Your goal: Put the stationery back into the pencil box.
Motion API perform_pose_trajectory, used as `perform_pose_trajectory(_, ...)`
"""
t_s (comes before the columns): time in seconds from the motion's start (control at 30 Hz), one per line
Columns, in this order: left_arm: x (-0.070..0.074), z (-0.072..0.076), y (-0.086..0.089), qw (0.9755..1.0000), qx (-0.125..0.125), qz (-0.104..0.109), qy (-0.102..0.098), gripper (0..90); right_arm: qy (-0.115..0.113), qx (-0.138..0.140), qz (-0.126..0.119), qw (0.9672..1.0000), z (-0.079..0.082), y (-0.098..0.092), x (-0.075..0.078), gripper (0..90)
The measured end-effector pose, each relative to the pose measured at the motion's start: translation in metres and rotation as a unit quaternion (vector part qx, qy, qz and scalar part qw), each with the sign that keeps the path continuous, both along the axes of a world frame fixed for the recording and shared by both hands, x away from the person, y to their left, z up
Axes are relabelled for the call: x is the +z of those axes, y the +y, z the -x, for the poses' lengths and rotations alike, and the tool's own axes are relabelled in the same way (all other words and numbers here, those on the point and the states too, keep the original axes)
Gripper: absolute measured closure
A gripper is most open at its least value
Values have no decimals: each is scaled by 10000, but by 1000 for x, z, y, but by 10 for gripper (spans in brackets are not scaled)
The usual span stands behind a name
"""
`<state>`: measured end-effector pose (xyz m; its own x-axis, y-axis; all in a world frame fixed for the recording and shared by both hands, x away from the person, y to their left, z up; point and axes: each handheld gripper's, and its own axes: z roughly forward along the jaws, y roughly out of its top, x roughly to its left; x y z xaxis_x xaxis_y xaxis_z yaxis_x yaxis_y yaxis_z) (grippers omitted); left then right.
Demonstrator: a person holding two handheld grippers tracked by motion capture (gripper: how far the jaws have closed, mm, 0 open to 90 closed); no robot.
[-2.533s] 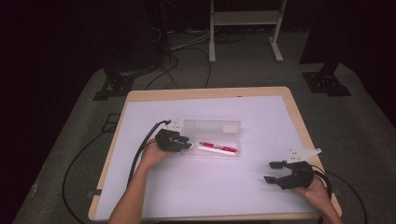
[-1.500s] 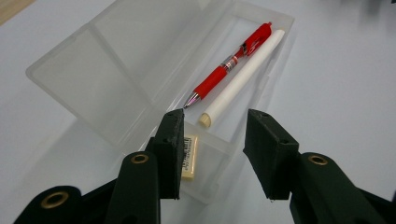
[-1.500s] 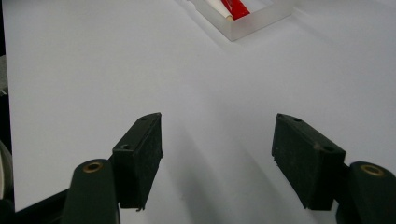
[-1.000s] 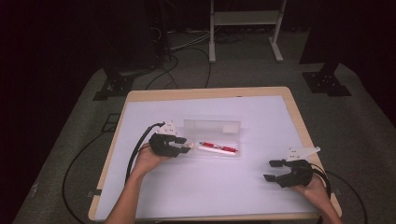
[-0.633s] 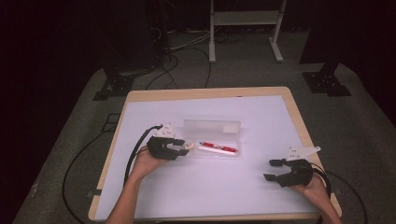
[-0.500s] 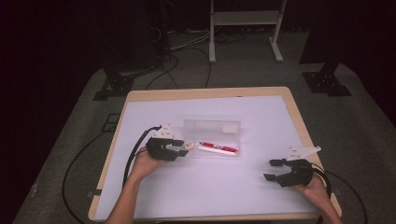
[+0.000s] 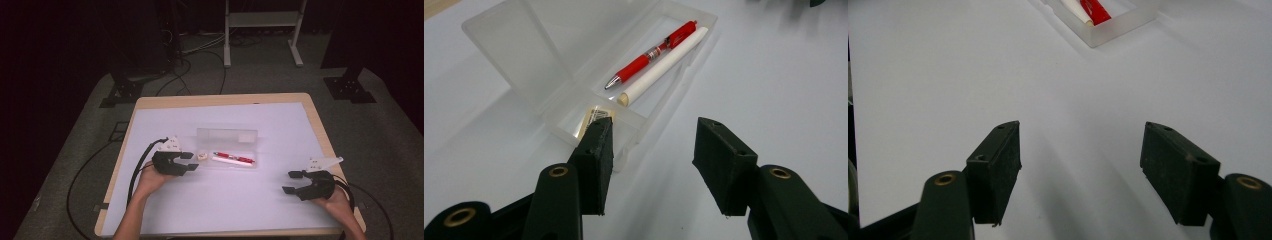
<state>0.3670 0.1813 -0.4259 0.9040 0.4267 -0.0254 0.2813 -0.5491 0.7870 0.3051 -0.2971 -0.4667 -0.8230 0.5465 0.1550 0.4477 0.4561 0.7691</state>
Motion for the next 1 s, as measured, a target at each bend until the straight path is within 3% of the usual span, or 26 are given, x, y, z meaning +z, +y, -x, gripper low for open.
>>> perform_pose_trajectory(1.0,-7,22,25,9998,196,92,-1,470,8,20,52,10000,-1,2,-1,310)
